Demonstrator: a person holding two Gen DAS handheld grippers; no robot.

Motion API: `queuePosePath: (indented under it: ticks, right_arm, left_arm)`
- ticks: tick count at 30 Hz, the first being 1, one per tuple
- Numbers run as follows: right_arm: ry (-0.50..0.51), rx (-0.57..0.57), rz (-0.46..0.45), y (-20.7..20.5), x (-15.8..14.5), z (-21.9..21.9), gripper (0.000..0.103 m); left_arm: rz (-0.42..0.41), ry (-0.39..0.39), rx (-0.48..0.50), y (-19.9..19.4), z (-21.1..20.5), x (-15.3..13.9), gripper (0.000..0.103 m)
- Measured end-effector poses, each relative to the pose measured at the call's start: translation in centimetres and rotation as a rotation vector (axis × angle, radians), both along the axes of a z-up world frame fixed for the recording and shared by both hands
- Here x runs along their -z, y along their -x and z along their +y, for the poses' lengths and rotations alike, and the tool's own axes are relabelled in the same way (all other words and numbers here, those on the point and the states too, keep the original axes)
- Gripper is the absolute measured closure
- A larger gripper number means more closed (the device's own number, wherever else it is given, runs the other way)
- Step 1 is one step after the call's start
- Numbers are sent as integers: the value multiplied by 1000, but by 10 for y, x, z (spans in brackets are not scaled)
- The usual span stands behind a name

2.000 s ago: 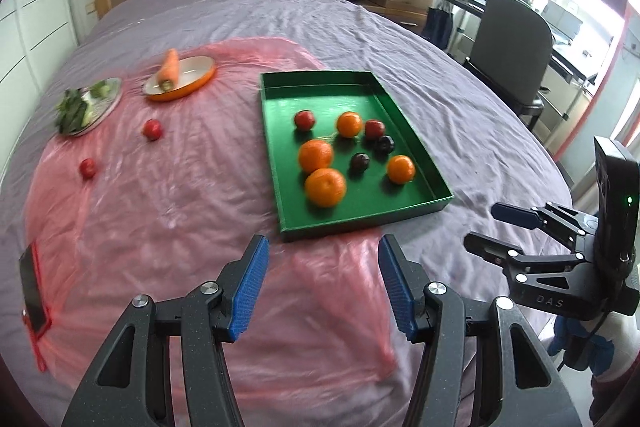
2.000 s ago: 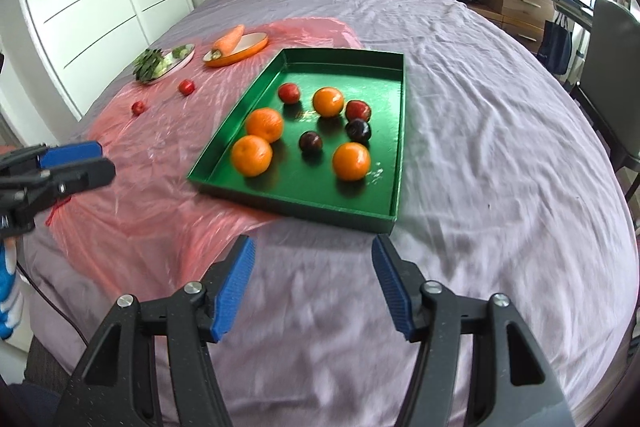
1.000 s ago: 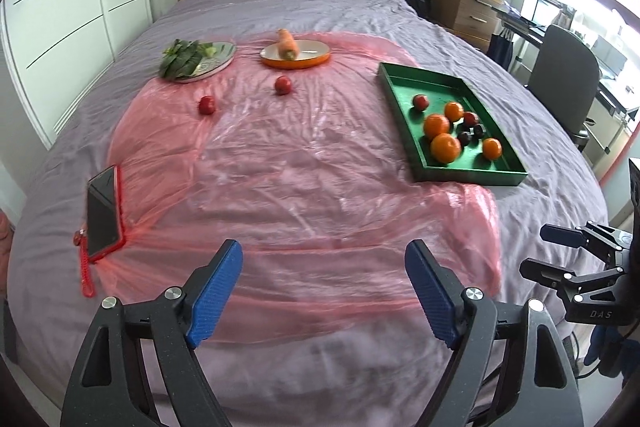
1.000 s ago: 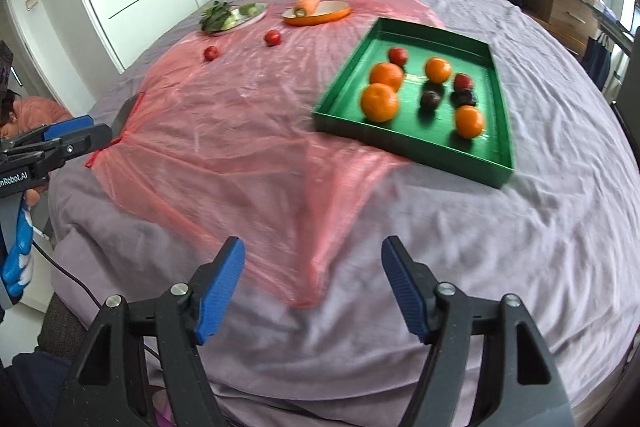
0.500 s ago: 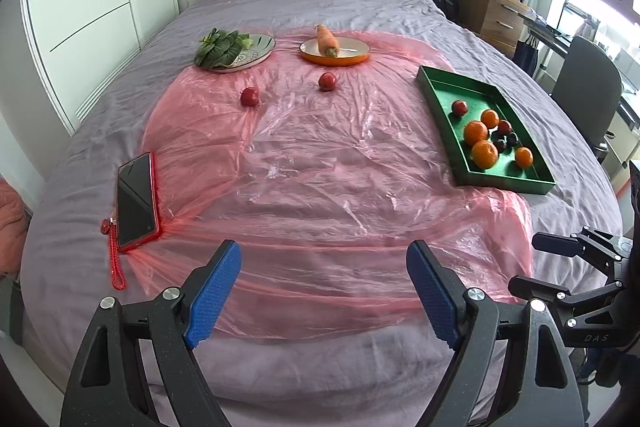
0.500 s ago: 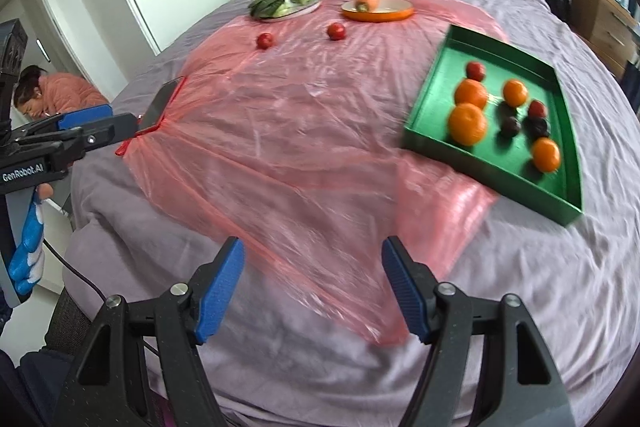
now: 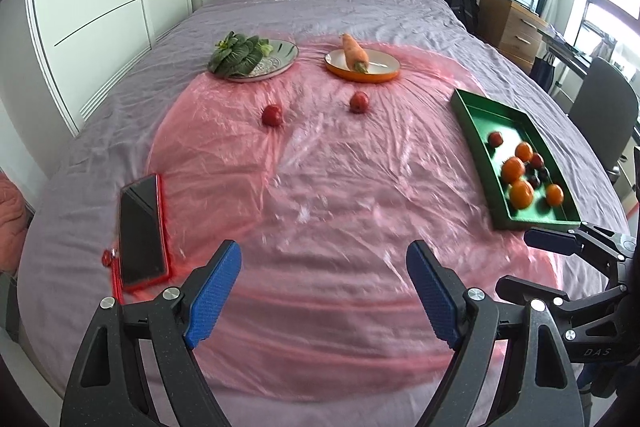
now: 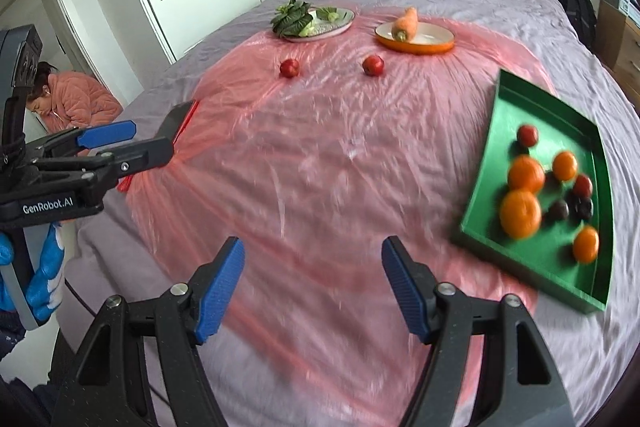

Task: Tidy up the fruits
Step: 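Move both grippers back toward the two remaining red tomatoes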

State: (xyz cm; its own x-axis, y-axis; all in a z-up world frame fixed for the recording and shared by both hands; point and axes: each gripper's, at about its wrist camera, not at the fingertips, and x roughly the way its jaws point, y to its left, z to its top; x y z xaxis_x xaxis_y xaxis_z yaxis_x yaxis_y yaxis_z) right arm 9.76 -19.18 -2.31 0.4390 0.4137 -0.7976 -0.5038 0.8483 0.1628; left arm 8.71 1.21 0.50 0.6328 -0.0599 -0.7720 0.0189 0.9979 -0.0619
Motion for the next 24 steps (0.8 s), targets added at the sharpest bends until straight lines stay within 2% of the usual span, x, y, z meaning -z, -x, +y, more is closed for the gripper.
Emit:
queuePosePath:
  ticks: [18, 24]
  right_arm:
    - [7, -35, -52, -114, 5, 49, 0]
    - [2, -38, -81, -158, 7, 63, 0]
  left_arm:
    - [-32, 13, -10, -110, 22, 21, 22]
    - [-34, 55, -38, -150, 41, 34, 22]
